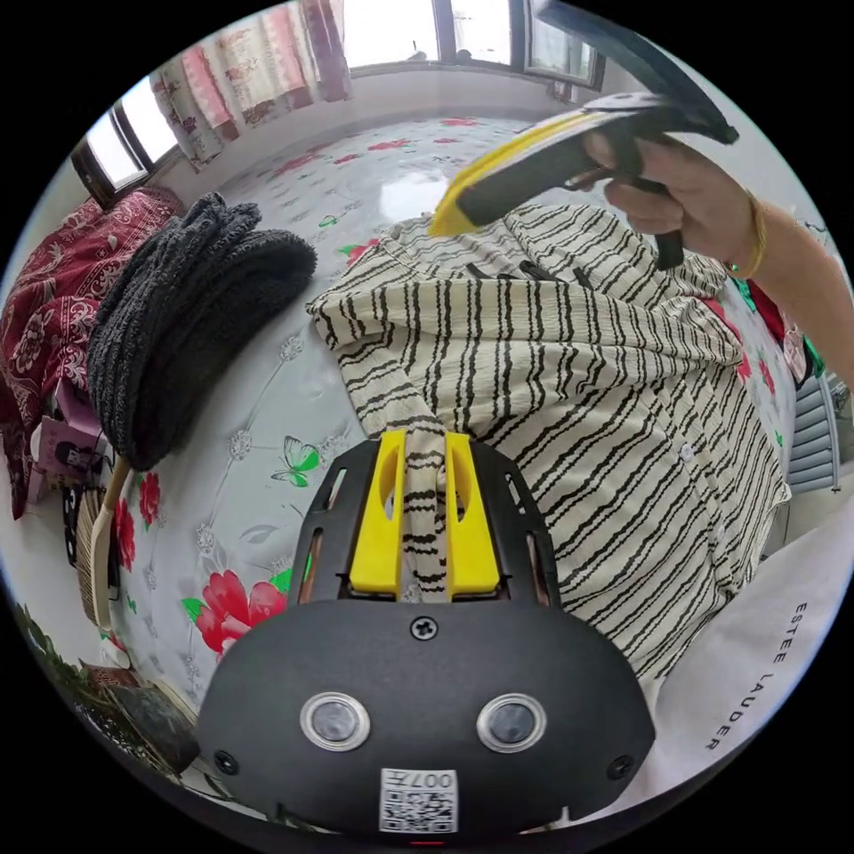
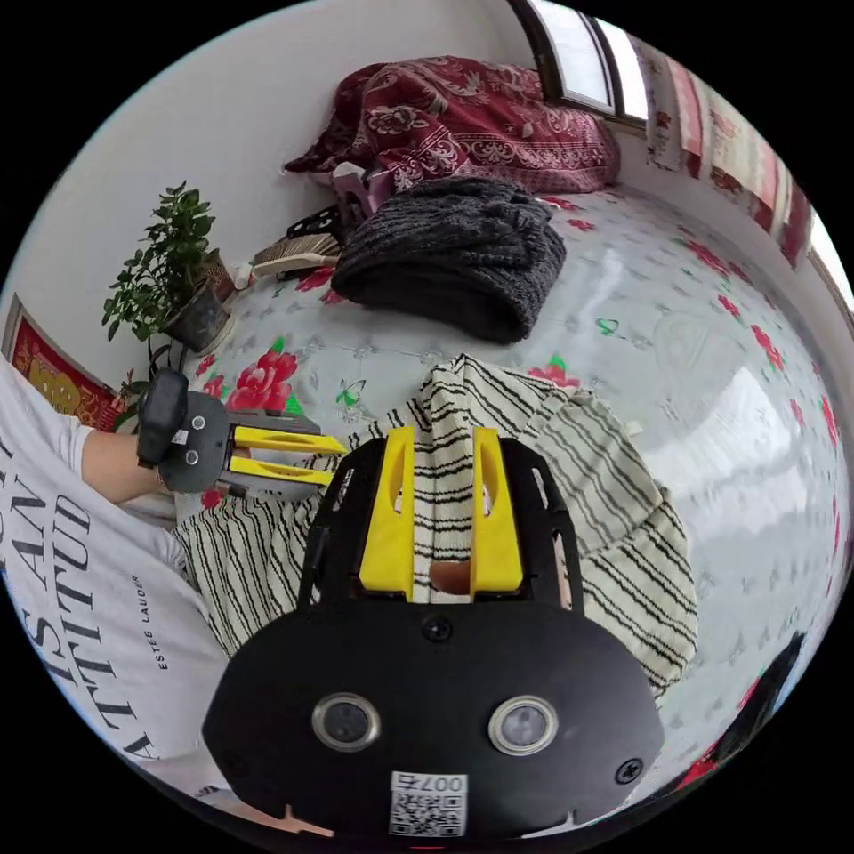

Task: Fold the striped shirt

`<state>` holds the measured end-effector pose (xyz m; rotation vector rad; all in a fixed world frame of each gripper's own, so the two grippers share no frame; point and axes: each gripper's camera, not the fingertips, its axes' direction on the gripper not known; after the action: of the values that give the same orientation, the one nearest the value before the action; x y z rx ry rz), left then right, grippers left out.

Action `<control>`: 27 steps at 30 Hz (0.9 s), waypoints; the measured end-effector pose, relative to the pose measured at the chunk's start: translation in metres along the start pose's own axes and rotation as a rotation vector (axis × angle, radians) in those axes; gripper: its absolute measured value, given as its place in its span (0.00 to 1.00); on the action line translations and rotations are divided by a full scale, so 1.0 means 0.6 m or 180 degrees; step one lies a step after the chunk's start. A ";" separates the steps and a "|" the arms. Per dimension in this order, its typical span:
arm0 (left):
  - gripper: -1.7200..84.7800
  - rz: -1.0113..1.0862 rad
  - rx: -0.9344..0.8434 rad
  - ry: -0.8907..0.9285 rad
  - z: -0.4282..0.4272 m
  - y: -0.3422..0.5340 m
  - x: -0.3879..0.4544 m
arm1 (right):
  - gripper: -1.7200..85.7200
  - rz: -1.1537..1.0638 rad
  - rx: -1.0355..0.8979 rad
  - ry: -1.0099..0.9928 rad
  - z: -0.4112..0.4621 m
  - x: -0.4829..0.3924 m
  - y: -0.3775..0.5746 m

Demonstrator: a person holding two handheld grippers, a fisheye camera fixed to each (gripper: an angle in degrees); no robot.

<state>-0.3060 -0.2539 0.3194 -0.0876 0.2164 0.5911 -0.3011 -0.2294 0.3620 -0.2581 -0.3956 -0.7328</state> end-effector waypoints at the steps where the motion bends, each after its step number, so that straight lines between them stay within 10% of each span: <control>1: 0.05 0.0002 -0.0027 -0.0037 0.008 0.002 -0.001 | 0.08 -0.0071 -0.0154 -0.0025 0.041 0.003 -0.026; 14: 0.01 -0.0640 0.0187 0.0185 -0.007 0.070 -0.132 | 0.04 0.1066 -0.0181 -0.0807 0.132 0.174 -0.079; 27: 0.07 -0.0822 0.0497 0.0353 -0.069 0.086 -0.210 | 0.08 0.1875 0.0682 -0.0153 -0.136 0.132 0.241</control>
<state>-0.4442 -0.2856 0.3068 0.0032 0.3522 0.3111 -0.1267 -0.2027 0.3102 -0.1760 -0.4133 -0.1046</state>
